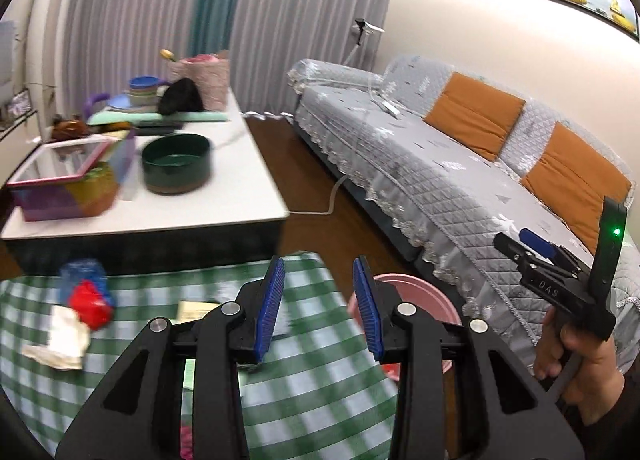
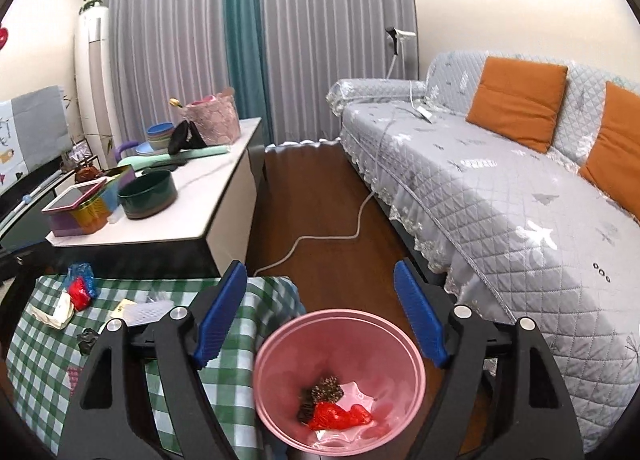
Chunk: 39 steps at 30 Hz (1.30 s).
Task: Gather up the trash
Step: 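Open both tools to drop the items into the pink bin, then grasp the white paper cup with the left tool while the right tool grasps the white foam mesh sleeve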
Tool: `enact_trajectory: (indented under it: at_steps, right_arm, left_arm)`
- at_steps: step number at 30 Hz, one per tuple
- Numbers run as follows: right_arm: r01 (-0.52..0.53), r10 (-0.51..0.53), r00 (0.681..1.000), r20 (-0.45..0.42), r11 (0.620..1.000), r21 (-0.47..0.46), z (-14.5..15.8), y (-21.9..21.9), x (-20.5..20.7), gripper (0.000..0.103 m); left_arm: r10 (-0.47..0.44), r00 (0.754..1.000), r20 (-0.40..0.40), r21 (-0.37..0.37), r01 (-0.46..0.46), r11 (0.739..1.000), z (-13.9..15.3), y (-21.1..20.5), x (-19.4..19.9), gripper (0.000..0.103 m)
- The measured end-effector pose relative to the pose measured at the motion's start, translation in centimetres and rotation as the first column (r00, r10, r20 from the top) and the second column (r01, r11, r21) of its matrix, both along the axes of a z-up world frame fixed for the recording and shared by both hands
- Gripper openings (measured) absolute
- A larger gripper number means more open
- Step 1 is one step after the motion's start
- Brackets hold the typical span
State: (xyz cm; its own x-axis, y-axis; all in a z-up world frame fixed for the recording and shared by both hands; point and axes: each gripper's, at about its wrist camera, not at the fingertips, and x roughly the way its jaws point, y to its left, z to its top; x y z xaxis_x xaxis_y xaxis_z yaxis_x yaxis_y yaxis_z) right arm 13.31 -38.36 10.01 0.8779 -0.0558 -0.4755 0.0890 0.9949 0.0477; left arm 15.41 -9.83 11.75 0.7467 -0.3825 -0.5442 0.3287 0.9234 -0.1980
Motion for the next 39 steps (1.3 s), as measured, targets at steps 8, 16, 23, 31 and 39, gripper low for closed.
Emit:
enact_trajectory:
  at_steps: [8, 16, 23, 31, 39]
  right_arm:
    - [-0.131, 0.131, 0.991, 0.013, 0.990, 0.047, -0.1, 5.3, 0.4, 0.047]
    - [-0.250, 0.251, 0.968, -0.006, 0.968, 0.013, -1.6, 12.0, 2.3, 0.047]
    - [-0.329, 0.330, 0.941, -0.072, 0.944, 0.034, -4.9, 16.5, 5.3, 0.049]
    - [-0.380, 0.377, 0.911, -0.164, 0.925, 0.019, -9.0, 20.7, 8.8, 0.055]
    - [-0.424, 0.413, 0.877, -0.247, 0.906, 0.006, -12.1, 23.7, 11.1, 0.061]
  left_arm:
    - [0.113, 0.994, 0.004, 0.039, -0.113, 0.993, -1.7, 8.8, -1.8, 0.035]
    - [0.265, 0.963, -0.048, 0.009, -0.265, 0.964, -5.3, 16.5, -2.6, 0.034]
    - [0.378, 0.921, -0.096, 0.004, -0.379, 0.925, -8.0, 21.8, -2.9, 0.034]
    - [0.491, 0.842, -0.225, 0.022, -0.499, 0.866, -13.1, 26.8, -1.5, 0.042]
    - [0.540, 0.784, -0.308, 0.015, -0.563, 0.826, -15.7, 29.0, -0.3, 0.065]
